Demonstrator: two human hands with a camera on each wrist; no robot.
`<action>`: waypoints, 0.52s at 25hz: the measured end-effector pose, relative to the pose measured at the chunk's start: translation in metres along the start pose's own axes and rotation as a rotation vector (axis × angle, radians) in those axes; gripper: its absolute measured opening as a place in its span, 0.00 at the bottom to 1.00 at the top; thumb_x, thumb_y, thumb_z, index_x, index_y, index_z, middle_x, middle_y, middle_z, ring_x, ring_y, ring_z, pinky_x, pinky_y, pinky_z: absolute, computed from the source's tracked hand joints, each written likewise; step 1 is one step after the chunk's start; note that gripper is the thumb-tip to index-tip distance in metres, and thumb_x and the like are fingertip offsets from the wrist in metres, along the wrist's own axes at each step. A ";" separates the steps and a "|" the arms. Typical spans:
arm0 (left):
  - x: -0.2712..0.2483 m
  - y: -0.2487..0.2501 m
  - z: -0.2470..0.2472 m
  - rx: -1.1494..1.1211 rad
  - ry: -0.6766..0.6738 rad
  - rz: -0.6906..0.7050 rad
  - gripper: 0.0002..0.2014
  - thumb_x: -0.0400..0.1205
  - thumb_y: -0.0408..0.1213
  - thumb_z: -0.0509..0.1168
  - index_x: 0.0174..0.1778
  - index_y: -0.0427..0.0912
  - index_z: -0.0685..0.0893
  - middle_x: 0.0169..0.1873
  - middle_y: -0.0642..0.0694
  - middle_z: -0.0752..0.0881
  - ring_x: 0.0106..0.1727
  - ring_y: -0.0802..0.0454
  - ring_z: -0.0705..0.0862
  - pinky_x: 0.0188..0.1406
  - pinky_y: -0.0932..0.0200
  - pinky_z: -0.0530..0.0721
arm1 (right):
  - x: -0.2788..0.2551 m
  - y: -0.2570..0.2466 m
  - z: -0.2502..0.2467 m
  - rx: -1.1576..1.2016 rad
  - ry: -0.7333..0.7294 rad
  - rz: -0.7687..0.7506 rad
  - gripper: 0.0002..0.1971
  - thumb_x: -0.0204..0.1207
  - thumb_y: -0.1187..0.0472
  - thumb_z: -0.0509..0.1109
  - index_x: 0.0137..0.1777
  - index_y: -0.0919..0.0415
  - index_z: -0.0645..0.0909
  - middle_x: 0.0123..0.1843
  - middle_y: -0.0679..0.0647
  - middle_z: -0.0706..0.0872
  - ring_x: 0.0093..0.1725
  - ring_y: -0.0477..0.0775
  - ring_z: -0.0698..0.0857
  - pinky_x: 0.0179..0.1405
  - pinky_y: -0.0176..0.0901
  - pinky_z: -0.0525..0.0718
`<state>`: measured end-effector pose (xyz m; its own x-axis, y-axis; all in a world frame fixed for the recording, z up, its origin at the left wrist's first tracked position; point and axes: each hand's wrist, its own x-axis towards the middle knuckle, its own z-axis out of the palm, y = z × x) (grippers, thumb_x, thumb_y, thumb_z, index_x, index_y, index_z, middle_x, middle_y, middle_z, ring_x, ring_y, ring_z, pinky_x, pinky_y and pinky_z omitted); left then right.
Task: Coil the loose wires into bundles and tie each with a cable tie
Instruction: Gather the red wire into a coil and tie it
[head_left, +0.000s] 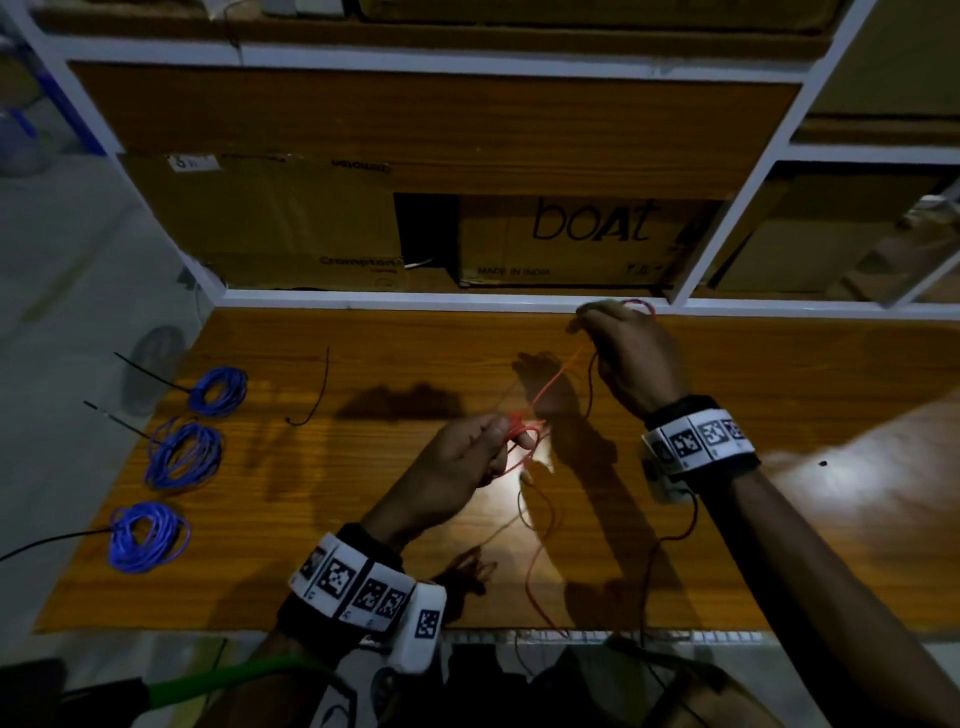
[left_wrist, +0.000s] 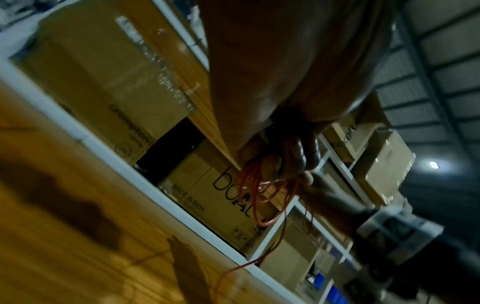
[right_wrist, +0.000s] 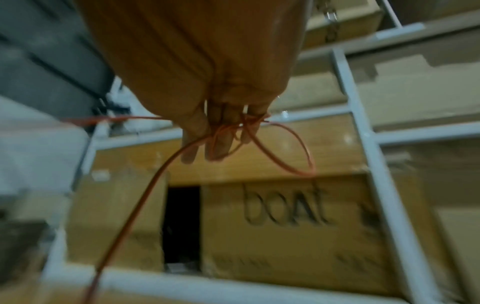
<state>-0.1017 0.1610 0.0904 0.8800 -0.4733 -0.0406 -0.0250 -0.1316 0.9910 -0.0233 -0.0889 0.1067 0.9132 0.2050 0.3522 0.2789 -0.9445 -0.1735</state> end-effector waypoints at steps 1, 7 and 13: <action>0.002 -0.005 0.001 0.105 0.043 0.024 0.17 0.93 0.40 0.51 0.53 0.39 0.85 0.27 0.44 0.72 0.26 0.55 0.69 0.27 0.62 0.67 | 0.002 -0.010 -0.010 0.017 0.029 -0.012 0.20 0.76 0.76 0.67 0.61 0.53 0.85 0.66 0.51 0.86 0.61 0.55 0.85 0.49 0.51 0.87; 0.017 -0.014 0.004 0.436 0.449 -0.010 0.15 0.92 0.40 0.52 0.46 0.43 0.82 0.30 0.46 0.83 0.29 0.55 0.81 0.27 0.53 0.75 | -0.016 -0.057 -0.035 0.085 0.127 -0.097 0.14 0.78 0.66 0.72 0.61 0.52 0.86 0.57 0.50 0.89 0.55 0.52 0.86 0.45 0.44 0.83; 0.024 -0.009 -0.003 -0.309 0.445 -0.183 0.17 0.92 0.43 0.53 0.59 0.39 0.84 0.41 0.47 0.86 0.35 0.58 0.78 0.36 0.61 0.74 | -0.043 -0.063 -0.005 0.266 -0.033 -0.103 0.13 0.84 0.54 0.65 0.63 0.54 0.85 0.53 0.50 0.88 0.47 0.47 0.83 0.43 0.42 0.85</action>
<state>-0.0790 0.1536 0.0806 0.9736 -0.0457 -0.2236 0.2275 0.1152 0.9669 -0.0819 -0.0400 0.1069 0.8840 0.3089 0.3510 0.4350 -0.8185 -0.3752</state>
